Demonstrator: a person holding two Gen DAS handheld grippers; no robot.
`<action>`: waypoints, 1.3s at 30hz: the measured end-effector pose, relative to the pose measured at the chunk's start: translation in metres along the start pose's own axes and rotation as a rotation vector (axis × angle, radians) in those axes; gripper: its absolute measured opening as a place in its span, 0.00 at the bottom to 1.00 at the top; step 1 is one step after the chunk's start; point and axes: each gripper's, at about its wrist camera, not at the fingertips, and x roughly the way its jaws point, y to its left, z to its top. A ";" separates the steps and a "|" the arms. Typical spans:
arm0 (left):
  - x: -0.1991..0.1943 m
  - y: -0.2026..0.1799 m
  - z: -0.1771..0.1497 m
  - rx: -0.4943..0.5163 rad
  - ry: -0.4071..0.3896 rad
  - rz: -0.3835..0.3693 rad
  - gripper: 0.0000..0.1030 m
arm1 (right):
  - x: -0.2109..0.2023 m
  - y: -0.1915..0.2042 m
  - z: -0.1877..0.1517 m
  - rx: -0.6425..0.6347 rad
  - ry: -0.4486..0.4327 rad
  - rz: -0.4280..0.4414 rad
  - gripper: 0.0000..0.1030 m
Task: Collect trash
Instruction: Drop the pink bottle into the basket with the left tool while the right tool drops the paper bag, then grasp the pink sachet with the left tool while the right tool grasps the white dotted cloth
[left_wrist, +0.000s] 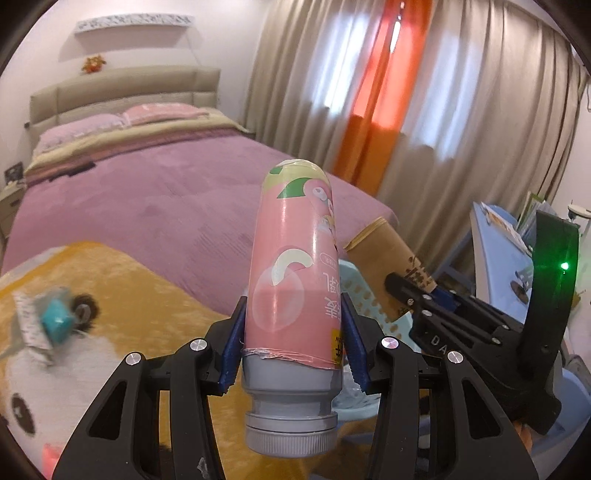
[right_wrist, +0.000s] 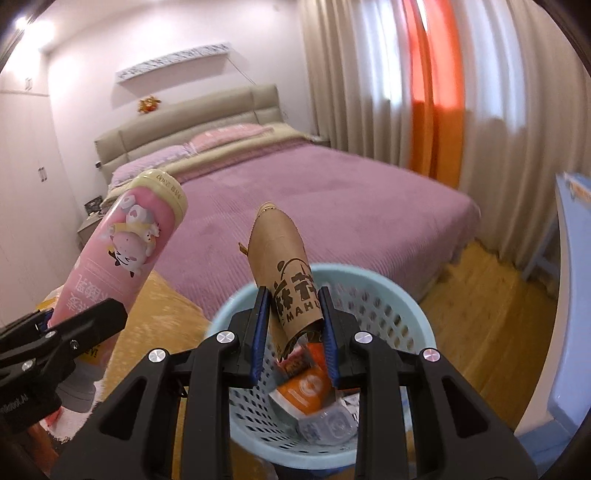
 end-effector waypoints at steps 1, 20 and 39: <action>0.009 -0.003 -0.001 0.003 0.015 -0.008 0.44 | 0.005 -0.005 -0.003 0.009 0.015 -0.009 0.23; 0.067 -0.010 -0.012 -0.017 0.076 0.002 0.72 | 0.062 -0.036 -0.038 0.077 0.224 0.015 0.53; -0.102 0.046 -0.050 -0.115 -0.137 0.025 0.79 | -0.039 0.038 -0.023 -0.045 0.060 0.233 0.53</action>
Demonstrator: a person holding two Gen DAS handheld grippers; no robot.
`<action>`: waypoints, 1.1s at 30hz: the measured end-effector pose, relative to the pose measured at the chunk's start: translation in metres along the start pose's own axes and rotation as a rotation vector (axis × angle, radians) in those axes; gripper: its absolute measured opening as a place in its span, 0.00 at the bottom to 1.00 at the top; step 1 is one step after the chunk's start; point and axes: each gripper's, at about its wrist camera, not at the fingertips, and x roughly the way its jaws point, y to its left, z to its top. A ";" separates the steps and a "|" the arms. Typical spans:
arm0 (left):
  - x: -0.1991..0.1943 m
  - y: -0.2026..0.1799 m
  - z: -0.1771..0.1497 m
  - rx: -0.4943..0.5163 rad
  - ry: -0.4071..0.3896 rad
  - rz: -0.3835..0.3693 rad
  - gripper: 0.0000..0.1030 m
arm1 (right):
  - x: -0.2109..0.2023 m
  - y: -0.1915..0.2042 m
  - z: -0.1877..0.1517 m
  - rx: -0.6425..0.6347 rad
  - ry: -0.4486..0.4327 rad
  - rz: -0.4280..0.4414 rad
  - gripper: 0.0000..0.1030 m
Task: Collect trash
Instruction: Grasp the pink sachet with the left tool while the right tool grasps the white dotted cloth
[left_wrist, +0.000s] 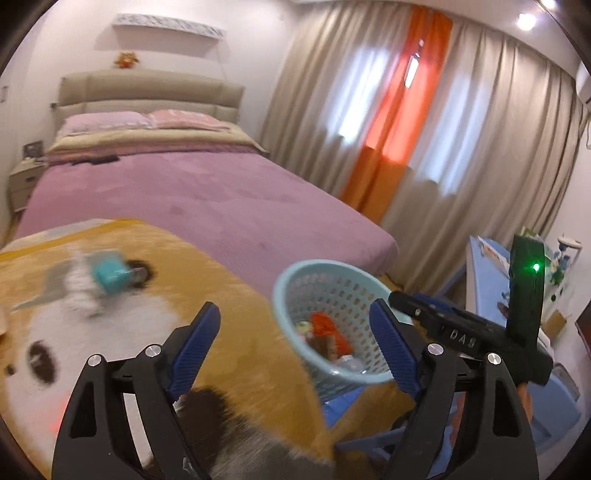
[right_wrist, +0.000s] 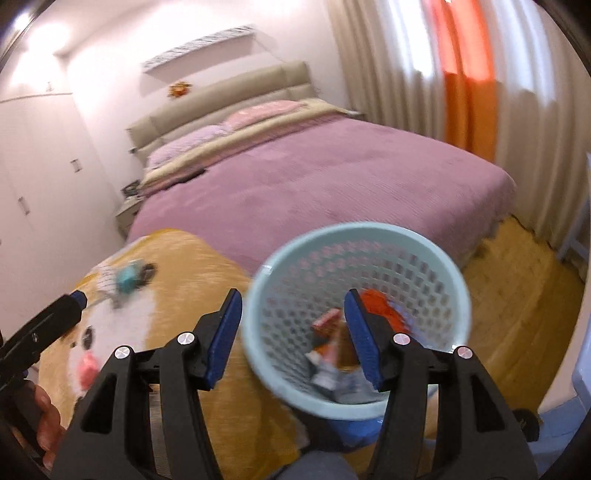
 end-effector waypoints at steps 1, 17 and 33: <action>-0.010 0.007 -0.003 -0.006 -0.011 0.020 0.79 | 0.000 0.011 0.000 -0.016 0.000 0.025 0.53; -0.062 0.129 -0.071 -0.125 0.141 0.321 0.82 | 0.066 0.157 -0.014 -0.247 0.054 0.185 0.54; -0.034 0.138 -0.085 -0.071 0.218 0.350 0.55 | 0.127 0.239 -0.010 -0.364 0.099 0.246 0.54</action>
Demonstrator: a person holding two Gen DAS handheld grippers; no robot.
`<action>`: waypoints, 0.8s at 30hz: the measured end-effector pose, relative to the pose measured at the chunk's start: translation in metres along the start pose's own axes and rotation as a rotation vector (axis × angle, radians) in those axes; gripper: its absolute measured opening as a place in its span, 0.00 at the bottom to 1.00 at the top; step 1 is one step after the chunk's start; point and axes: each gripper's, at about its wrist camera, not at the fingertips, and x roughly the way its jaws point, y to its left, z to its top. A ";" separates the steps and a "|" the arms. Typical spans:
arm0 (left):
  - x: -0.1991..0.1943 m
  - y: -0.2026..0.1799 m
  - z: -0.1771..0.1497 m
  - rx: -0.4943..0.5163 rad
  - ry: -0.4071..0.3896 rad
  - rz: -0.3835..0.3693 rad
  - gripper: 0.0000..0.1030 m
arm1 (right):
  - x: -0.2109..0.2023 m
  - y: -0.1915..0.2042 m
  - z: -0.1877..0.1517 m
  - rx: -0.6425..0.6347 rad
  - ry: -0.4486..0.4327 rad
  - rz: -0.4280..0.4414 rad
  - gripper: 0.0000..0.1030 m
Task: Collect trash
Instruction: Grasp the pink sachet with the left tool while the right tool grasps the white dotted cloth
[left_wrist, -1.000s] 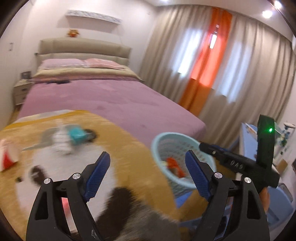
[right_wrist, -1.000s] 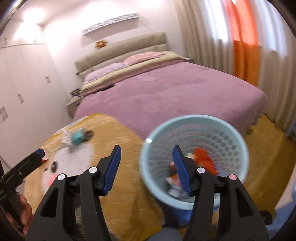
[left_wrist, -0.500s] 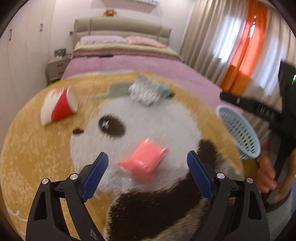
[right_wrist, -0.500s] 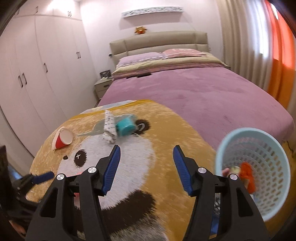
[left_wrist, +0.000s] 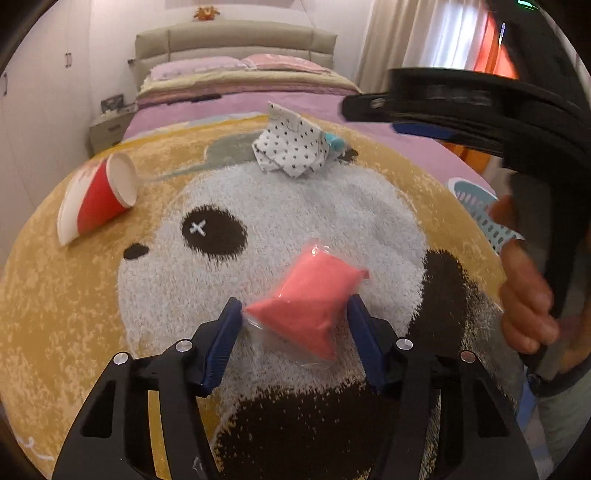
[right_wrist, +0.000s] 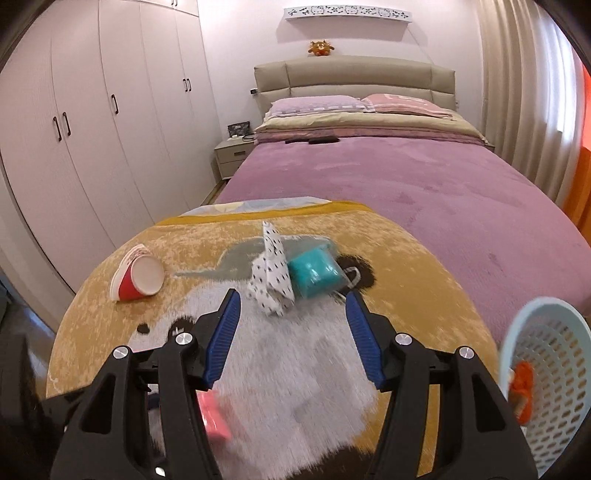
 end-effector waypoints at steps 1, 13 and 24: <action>-0.001 0.002 0.001 -0.008 -0.007 -0.003 0.54 | 0.007 0.002 0.001 -0.005 0.006 -0.004 0.54; -0.011 0.025 0.004 -0.120 -0.110 0.050 0.55 | 0.063 0.015 0.001 -0.021 0.070 -0.054 0.28; -0.008 0.031 0.005 -0.147 -0.102 0.038 0.55 | 0.064 0.020 -0.002 -0.049 0.078 -0.019 0.06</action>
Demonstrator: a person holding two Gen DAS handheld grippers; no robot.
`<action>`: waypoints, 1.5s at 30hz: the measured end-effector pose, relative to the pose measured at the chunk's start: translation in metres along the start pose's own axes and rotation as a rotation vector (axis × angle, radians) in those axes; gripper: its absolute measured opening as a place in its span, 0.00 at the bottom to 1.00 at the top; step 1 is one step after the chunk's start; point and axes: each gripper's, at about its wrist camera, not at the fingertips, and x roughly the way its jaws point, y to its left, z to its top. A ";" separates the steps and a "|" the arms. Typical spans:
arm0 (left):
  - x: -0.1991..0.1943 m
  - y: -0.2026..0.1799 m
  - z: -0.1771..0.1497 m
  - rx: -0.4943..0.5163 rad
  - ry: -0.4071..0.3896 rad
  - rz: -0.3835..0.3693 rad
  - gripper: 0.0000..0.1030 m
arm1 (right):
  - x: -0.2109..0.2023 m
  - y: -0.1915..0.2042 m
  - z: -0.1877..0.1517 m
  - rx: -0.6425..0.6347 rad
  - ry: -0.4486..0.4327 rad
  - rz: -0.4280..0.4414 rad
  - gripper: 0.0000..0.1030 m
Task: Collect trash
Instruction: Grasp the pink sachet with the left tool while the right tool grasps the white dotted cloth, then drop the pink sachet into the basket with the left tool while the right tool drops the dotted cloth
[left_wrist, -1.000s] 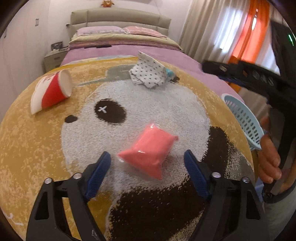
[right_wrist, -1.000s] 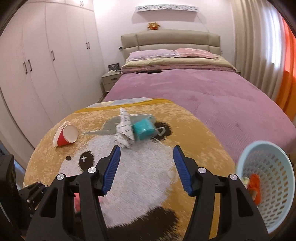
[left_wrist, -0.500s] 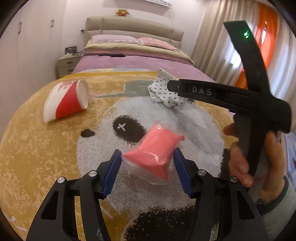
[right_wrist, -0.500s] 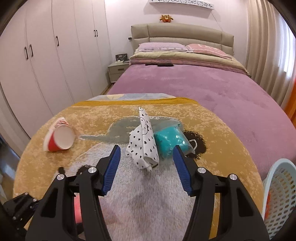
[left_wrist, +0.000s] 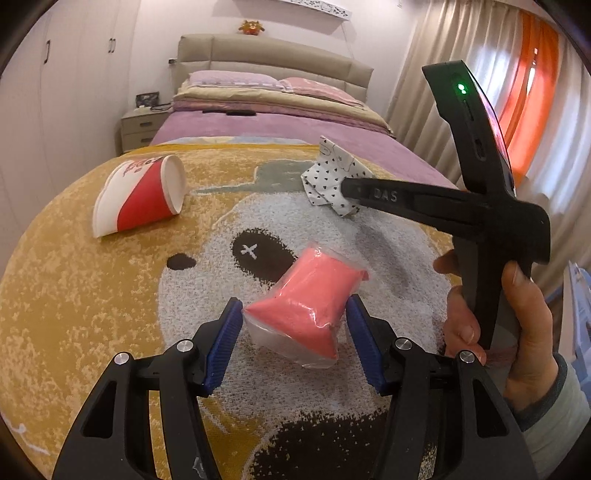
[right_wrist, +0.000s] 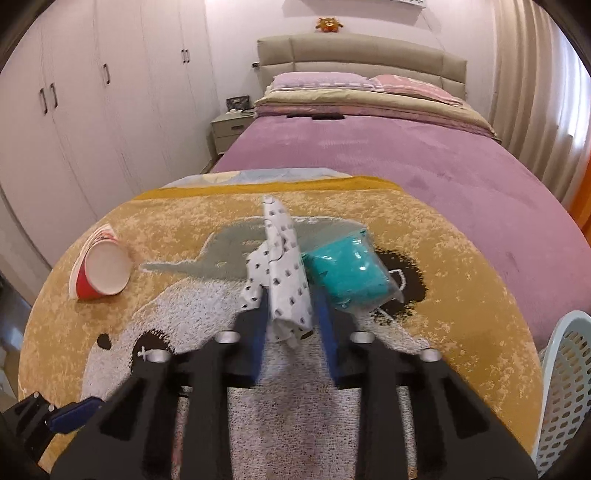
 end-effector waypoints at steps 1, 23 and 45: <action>0.000 0.001 0.000 -0.001 -0.001 0.000 0.55 | -0.002 0.000 0.000 -0.003 -0.010 0.003 0.05; -0.024 -0.026 -0.001 -0.008 0.006 -0.176 0.55 | -0.145 -0.082 -0.068 0.175 -0.116 -0.014 0.03; 0.025 -0.234 0.043 0.279 0.110 -0.446 0.55 | -0.206 -0.274 -0.125 0.571 -0.074 -0.243 0.03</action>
